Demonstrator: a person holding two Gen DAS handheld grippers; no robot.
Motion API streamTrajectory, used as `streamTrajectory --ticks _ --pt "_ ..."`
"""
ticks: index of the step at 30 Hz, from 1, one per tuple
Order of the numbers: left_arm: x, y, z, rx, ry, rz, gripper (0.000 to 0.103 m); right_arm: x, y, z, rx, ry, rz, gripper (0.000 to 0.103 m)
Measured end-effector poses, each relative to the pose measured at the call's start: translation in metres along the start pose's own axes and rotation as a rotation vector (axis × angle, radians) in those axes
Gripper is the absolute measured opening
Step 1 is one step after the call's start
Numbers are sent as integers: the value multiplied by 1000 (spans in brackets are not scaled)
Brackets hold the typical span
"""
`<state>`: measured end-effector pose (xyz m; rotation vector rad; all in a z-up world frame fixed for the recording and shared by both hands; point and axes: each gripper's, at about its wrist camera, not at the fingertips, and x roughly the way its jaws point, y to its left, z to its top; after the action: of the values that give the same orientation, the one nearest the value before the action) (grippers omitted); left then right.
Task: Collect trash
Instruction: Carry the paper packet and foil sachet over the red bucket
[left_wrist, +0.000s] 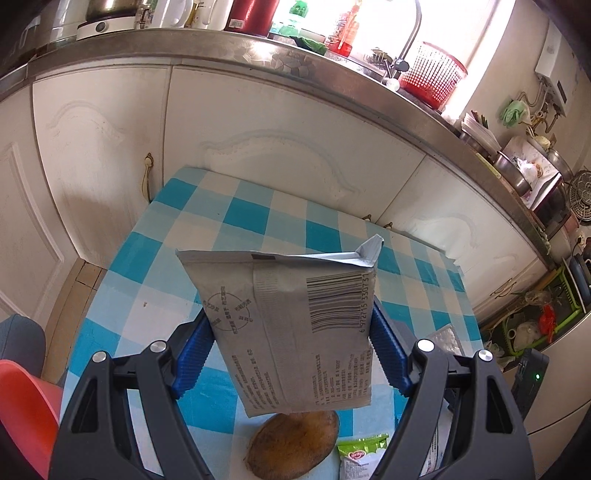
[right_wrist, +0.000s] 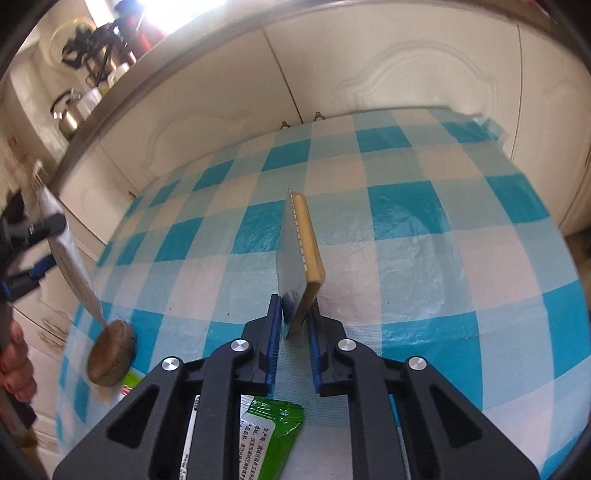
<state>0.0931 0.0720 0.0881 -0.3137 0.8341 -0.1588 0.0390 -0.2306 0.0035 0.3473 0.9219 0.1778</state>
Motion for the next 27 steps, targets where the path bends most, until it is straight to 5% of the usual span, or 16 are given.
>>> streamTrajectory --ticks 27 --pt "-74 51 -48 -74 -24 28 78 -41 12 -4 8 -91 154 11"
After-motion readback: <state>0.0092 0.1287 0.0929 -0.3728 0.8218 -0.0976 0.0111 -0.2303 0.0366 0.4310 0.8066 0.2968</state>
